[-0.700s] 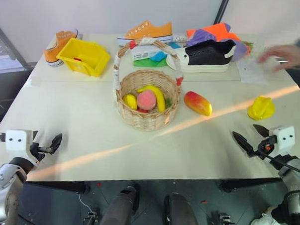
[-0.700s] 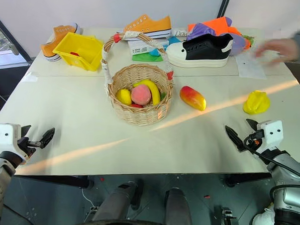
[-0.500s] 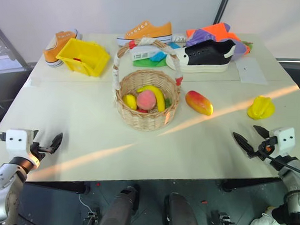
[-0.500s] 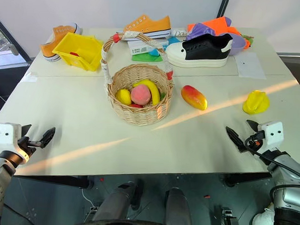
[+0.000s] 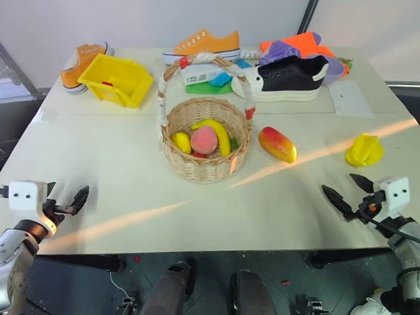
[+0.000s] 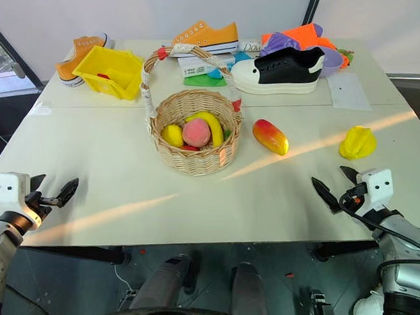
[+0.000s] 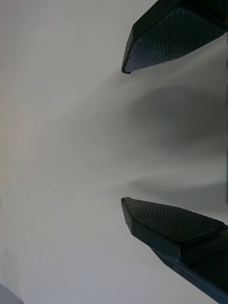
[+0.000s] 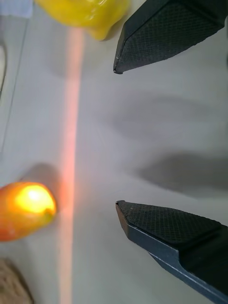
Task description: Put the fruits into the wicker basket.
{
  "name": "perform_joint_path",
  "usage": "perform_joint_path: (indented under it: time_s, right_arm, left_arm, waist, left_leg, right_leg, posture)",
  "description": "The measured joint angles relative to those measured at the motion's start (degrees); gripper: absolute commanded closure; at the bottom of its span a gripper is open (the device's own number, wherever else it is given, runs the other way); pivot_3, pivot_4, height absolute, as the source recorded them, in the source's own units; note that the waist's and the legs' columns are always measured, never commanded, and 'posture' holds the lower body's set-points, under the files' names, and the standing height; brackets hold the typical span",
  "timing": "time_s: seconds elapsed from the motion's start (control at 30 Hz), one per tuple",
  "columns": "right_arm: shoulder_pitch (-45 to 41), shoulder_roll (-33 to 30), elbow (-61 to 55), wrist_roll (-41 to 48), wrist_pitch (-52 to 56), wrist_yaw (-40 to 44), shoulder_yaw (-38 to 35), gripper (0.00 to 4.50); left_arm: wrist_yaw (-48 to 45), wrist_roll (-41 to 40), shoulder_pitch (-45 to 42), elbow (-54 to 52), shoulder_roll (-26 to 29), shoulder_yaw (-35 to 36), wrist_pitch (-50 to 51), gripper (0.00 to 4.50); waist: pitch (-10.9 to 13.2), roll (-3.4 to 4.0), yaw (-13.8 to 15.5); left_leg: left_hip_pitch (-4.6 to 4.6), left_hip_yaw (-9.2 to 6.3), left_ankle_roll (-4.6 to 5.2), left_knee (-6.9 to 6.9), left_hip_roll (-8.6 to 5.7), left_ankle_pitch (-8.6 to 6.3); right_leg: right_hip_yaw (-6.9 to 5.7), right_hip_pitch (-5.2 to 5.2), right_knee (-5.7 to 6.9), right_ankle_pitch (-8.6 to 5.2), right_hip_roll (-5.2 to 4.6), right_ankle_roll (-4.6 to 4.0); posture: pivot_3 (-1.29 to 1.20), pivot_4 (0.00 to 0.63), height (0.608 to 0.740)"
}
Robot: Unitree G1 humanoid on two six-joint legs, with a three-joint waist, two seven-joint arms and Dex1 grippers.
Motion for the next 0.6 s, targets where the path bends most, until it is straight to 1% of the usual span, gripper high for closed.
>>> perform_joint_path:
  time_s: [0.23, 0.33, 0.4, 0.47, 0.6]
  right_arm:
    - [0.5, -0.2, -8.0, 2.5, 6.7, -1.1, 0.5, 0.05]
    - [0.3, -1.2, -12.3, 4.1, 11.0, -0.9, 1.2, 0.05]
    - [-2.7, -2.7, -14.7, 4.9, 14.4, -1.3, 2.9, 0.05]
    - [-7.3, -4.1, -15.6, 4.5, 17.2, -2.4, 5.3, 0.05]
    - [-13.6, -5.7, -14.5, 0.8, 18.9, -3.5, 10.0, 0.05]
  left_arm:
    - [-1.2, 0.0, -1.4, -0.3, 0.0, -0.2, 0.0, 0.0]
    - [-2.9, -0.7, -1.8, -2.7, 0.2, -1.4, 0.0, 0.0]
    - [-5.1, -2.8, -2.7, -6.6, 0.9, -3.1, 0.7, 0.0]
    - [-7.7, -6.1, -4.3, -12.1, 3.0, -5.7, 3.1, 0.0]
    - [-10.9, -11.4, -7.0, -22.1, 6.2, -11.9, 8.6, 0.0]
  waist:
    - [0.0, 0.0, 0.2]
    - [0.0, 0.0, 0.1]
    - [0.0, 0.0, 0.0]
    - [0.0, 0.0, -0.1]
    - [0.0, -0.01, 0.0]
  left_leg:
    - [0.0, 0.0, 0.0, 0.0, 0.0, 0.0]
    - [-0.02, 0.0, 0.0, 0.0, 0.0, 0.0]
    - [-0.04, 0.0, 0.0, 0.0, 0.0, 0.0]
    - [-0.04, 0.01, 0.0, 0.0, 0.0, 0.0]
    - [-0.03, 0.04, 0.0, 0.0, 0.0, 0.0]
  right_leg:
    - [0.0, -0.02, 0.0, 0.0, -0.01, 0.0]
    - [0.0, -0.01, 0.0, 0.0, -0.02, 0.0]
    - [0.01, 0.0, 0.01, 0.01, -0.01, -0.02]
    - [0.01, 0.0, 0.01, 0.03, -0.02, -0.06]
    - [0.0, -0.07, -0.04, 0.01, -0.02, -0.03]
  posture:
    - [0.0, 0.15, 0.74]
    - [0.0, 0.15, 0.74]
    - [0.0, 0.15, 0.74]
    - [0.0, 0.15, 0.74]
    - [0.0, 0.15, 0.74]
